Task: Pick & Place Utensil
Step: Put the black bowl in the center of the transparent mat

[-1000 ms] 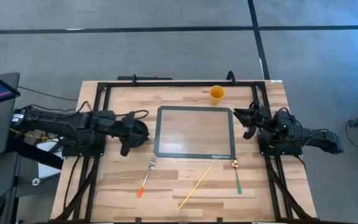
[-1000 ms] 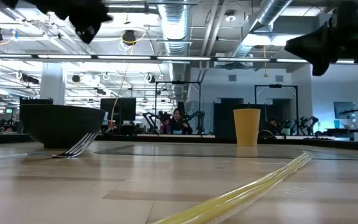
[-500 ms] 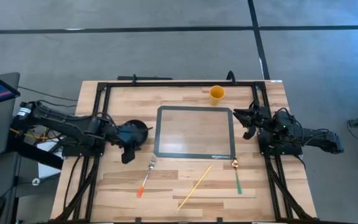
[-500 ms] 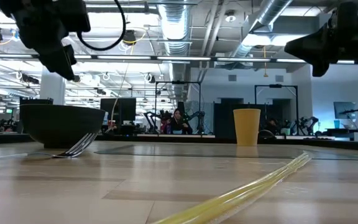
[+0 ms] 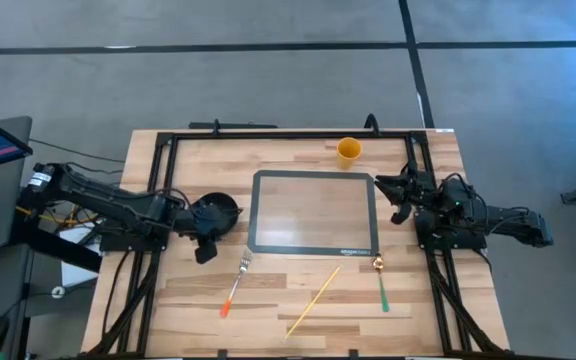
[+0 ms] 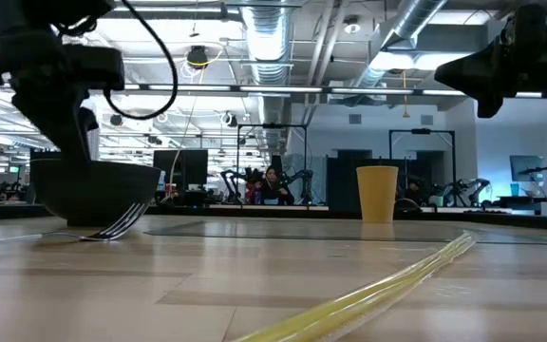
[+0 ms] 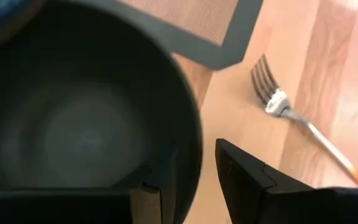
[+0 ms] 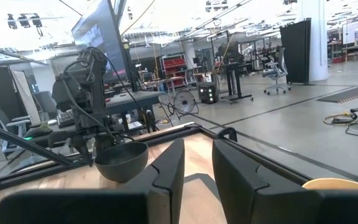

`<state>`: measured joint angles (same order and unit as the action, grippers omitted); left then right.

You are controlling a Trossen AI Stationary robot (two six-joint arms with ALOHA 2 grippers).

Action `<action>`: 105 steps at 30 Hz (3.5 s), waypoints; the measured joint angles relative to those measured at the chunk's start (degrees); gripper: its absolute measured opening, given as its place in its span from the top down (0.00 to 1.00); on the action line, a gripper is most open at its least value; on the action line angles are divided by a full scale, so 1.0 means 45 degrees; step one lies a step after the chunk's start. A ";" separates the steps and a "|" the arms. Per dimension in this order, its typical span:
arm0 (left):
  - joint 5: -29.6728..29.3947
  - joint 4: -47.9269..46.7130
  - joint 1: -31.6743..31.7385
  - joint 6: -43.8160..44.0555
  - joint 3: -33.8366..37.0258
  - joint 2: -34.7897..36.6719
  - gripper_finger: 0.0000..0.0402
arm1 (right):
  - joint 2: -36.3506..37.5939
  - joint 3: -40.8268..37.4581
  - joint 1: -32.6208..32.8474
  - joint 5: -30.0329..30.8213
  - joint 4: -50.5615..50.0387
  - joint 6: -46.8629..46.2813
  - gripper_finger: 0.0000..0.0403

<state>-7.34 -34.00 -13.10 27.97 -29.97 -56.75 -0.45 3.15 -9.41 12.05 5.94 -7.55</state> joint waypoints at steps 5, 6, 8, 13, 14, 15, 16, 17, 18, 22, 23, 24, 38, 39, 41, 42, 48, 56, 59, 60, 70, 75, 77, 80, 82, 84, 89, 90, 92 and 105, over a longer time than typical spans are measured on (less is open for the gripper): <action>-0.0169 0.0137 0.0000 -0.0072 0.0426 0.0000 0.74 | 0.0000 0.0002 0.0000 0.0000 0.0003 -0.0005 0.81; -0.0172 0.0137 0.0000 -0.0143 0.0472 0.0000 0.75 | 0.0000 0.0002 0.0000 0.0000 0.0003 -0.0005 0.81; -0.0173 0.0186 0.0000 -0.0165 0.0508 0.0000 0.78 | 0.0000 0.0002 0.0000 0.0000 0.0006 -0.0002 0.81; -0.0384 0.0304 0.0000 -0.0326 0.0496 0.0014 0.95 | 0.0000 0.0002 0.0000 0.0000 0.0008 -0.0005 0.81; -0.0454 0.0338 0.0005 -0.0345 0.0487 0.0028 0.97 | 0.0000 0.0002 0.0000 0.0000 0.0008 -0.0005 0.81; -0.0485 0.0384 0.0006 -0.0343 0.0487 0.0027 0.97 | 0.0000 0.0002 0.0000 -0.0002 0.0008 -0.0005 0.81; -0.0494 0.0444 -0.0014 -0.0340 0.0489 0.0021 0.96 | 0.0000 0.0002 0.0000 0.0000 0.0008 -0.0005 0.81; -0.0481 0.0574 -0.0043 -0.0334 0.0492 0.0019 0.95 | 0.0000 0.0002 0.0000 -0.0003 0.0008 -0.0005 0.81; -0.0465 0.0748 -0.0086 -0.0313 0.0495 0.0016 0.94 | 0.0000 0.0002 0.0000 0.0000 0.0008 -0.0005 0.81; -0.0350 0.1701 -0.0292 -0.0339 0.0476 0.0009 0.94 | 0.0000 0.0002 0.0000 0.0000 0.0013 -0.0005 0.81; -0.0339 0.1827 -0.0369 -0.0514 0.0378 0.0000 0.95 | 0.0000 0.0002 0.0000 -0.0003 0.0012 -0.0005 0.81; -0.0315 0.1975 -0.0445 -0.0761 0.0259 0.0000 0.96 | 0.0000 0.0002 0.0000 -0.0002 0.0011 -0.0005 0.81; -0.0318 0.4768 -0.0651 -0.4413 -0.1546 0.0000 0.97 | 0.0000 0.0002 0.0000 -0.0005 0.0012 -0.0005 0.81; -0.0249 0.5233 -0.0649 -0.4455 -0.1546 -0.0008 0.97 | 0.0000 0.0002 0.0000 -0.0003 0.0013 -0.0005 0.81; 0.0128 0.6272 -0.0646 -0.4468 -0.1565 -0.0125 0.96 | 0.0000 0.0002 0.0000 -0.0004 0.0013 -0.0005 0.81; 0.0339 0.6757 -0.0651 -0.4492 -0.1570 -0.0224 0.96 | -0.0001 0.0002 0.0000 -0.0004 0.0010 -0.0005 0.81; 0.0885 0.8799 -0.0556 -0.5644 -0.1897 -0.1676 0.97 | -0.0005 0.0002 0.0000 0.0000 0.0016 -0.0005 0.81; 0.0880 0.8911 0.0131 -0.7338 -0.3918 -0.4571 0.95 | -0.0005 0.0007 0.0000 -0.0004 0.0017 -0.0005 0.81; 0.0907 0.8914 0.0440 -0.7947 -0.4382 -0.5596 0.97 | -0.0005 0.0007 0.0000 -0.0003 0.0017 -0.0005 0.81; 0.0925 0.8950 0.0547 -0.8148 -0.4471 -0.5946 0.97 | -0.0005 0.0007 -0.0006 -0.0005 0.0017 -0.0005 0.81; 0.0875 0.9061 0.1500 -0.8495 -0.4626 -0.8326 0.97 | -0.0005 0.0012 -0.0006 0.0000 -0.0008 -0.0005 0.81; 0.0885 0.9411 0.1520 -0.8495 -0.4635 -0.8916 0.96 | -0.0005 0.0012 -0.0010 0.0000 -0.0026 -0.0005 0.81; 0.0890 0.9535 0.1517 -0.8495 -0.4635 -0.9168 0.94 | -0.0005 0.0012 -0.0010 0.0000 -0.0026 -0.0005 0.81; 0.0885 0.9694 0.1520 -0.8500 -0.4635 -0.9445 0.95 | -0.0005 0.0012 -0.0010 0.0000 -0.0031 -0.0005 0.81; 0.0890 0.9803 0.1520 -0.8500 -0.4635 -0.9505 0.96 | -0.0005 0.0012 -0.0010 0.0000 -0.0045 -0.0005 0.81; 0.0889 0.9884 0.1520 -0.8495 -0.4635 -0.9500 0.97 | -0.0005 0.0012 -0.0010 0.0000 -0.0053 -0.0005 0.81; 0.0882 0.9935 0.1520 -0.8500 -0.4635 -0.9491 0.92 | -0.0005 0.0012 -0.0010 0.0000 -0.0094 0.0000 0.81; 0.0885 0.9954 0.1520 -0.8500 -0.4635 -0.9491 0.90 | -0.0005 0.0012 -0.0010 0.0000 -0.0094 -0.0001 0.81; 0.0886 0.9964 0.1519 -0.8506 -0.4635 -0.9491 0.87 | -0.0005 0.0012 -0.0010 0.0000 -0.0094 -0.0005 0.81; 0.0883 1.0678 0.1245 -0.9227 -0.4639 -0.9486 0.78 | -0.0005 0.0012 -0.0010 0.0000 -0.0067 -0.0001 0.81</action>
<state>-3.37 14.05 -7.50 -13.56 -50.84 -99.44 -0.47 3.20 -9.45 12.05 5.64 -7.55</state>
